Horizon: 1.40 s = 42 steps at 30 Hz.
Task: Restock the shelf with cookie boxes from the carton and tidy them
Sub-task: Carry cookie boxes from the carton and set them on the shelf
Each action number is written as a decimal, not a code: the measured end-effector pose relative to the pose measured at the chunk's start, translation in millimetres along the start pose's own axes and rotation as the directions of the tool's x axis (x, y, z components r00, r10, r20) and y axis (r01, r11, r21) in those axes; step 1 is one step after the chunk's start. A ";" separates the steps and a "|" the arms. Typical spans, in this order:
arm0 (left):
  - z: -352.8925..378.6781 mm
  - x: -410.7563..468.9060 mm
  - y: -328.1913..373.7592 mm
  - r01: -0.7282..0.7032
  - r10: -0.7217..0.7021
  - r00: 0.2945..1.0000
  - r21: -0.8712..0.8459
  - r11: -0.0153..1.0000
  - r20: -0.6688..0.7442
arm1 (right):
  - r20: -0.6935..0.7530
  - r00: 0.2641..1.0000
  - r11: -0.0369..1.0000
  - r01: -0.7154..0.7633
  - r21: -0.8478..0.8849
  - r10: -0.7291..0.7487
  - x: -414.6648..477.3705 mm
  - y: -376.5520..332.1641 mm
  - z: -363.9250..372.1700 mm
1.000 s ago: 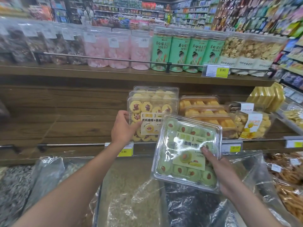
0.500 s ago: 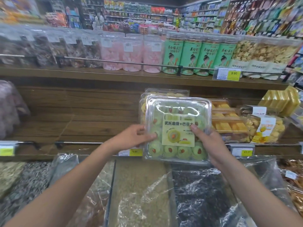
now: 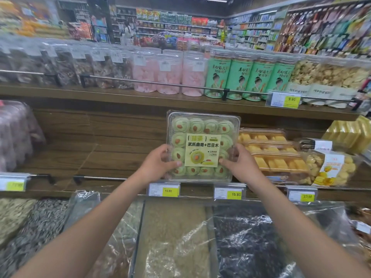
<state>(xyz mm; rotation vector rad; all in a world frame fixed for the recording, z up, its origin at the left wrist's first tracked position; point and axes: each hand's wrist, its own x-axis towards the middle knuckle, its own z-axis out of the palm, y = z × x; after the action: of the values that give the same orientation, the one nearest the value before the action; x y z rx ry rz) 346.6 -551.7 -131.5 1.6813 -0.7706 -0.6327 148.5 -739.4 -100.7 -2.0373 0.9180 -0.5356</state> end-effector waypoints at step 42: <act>35.0 26.7 -52.9 -0.054 0.126 0.983 0.442 0.895 -0.136 | -0.189 0.981 0.984 0.003 -0.179 -0.037 1.2 62.0 46.7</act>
<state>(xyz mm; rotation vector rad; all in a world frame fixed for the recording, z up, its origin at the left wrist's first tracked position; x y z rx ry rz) 346.3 -585.4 -191.5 2.0630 -0.9145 -0.2595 153.5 -741.5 -178.1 -2.1847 1.0945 -0.6921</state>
